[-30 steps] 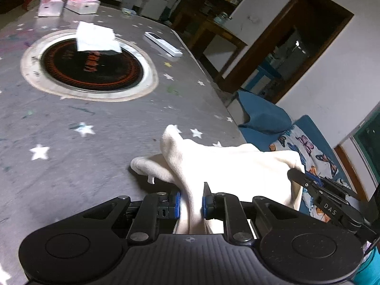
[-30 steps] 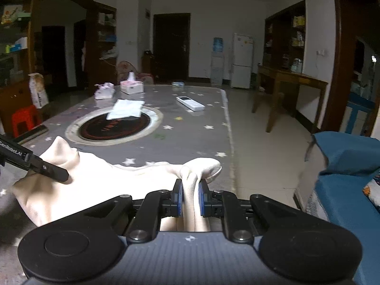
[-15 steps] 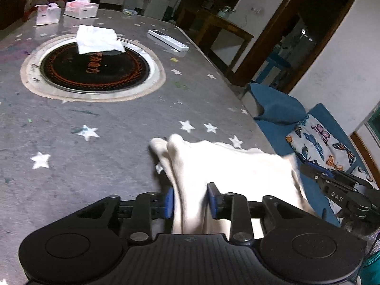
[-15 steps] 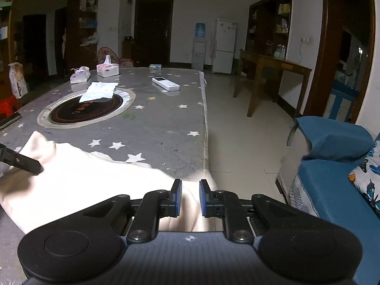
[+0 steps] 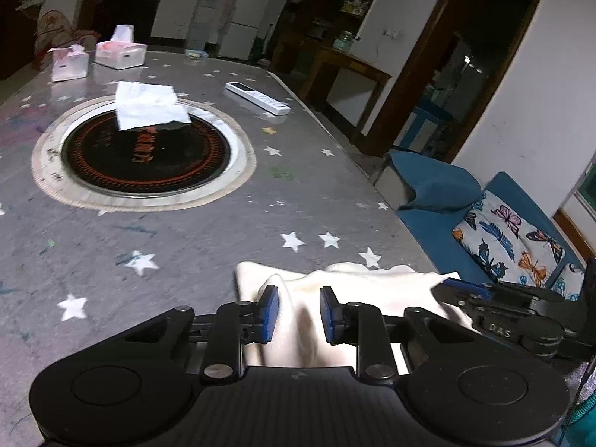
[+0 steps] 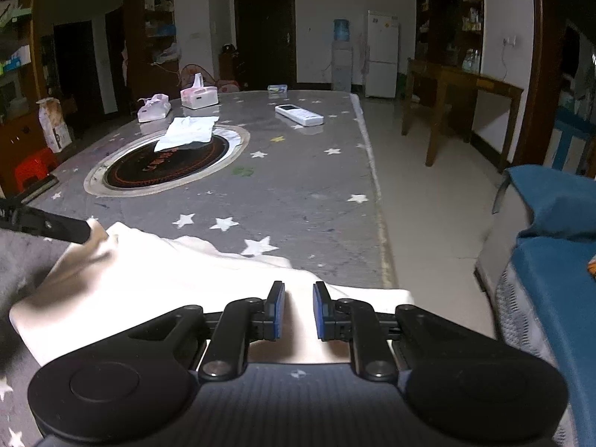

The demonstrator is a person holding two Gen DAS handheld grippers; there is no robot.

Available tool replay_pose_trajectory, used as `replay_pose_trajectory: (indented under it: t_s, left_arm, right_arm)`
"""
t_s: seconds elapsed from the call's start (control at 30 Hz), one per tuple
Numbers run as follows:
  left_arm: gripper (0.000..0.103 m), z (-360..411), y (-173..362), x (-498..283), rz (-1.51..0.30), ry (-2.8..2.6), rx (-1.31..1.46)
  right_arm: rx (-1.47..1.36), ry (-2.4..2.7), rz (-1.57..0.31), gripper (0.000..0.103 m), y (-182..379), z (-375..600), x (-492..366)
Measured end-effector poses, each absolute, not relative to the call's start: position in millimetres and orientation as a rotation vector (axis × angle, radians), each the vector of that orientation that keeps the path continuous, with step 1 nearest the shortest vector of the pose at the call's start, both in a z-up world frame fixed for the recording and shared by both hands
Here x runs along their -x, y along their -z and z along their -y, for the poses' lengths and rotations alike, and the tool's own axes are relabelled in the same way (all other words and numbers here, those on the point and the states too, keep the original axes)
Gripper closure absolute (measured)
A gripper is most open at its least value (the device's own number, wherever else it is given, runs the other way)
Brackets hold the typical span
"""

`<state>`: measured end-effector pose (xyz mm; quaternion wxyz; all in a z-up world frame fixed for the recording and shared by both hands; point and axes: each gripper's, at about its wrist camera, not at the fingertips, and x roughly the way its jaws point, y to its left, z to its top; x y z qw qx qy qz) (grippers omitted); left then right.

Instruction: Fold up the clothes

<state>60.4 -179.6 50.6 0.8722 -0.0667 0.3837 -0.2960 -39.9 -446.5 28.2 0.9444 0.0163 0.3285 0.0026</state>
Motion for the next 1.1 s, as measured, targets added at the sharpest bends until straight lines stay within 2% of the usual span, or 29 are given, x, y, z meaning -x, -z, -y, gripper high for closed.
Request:
replay_pose_trajectory:
  t_s: [0.53, 1.1]
  left_arm:
    - [0.077, 204.7, -56.8, -58.2, -0.75, 0.723, 0.074]
    - [0.078, 222.0, -26.1, -71.7, -0.821, 0.72, 0.127]
  right_arm:
    - [-0.053, -0.031, -0.658, 0.088, -31.1, 442.4, 29.9]
    - [-0.03, -0.053, -0.666, 0.087, -28.0, 431.7, 25.5]
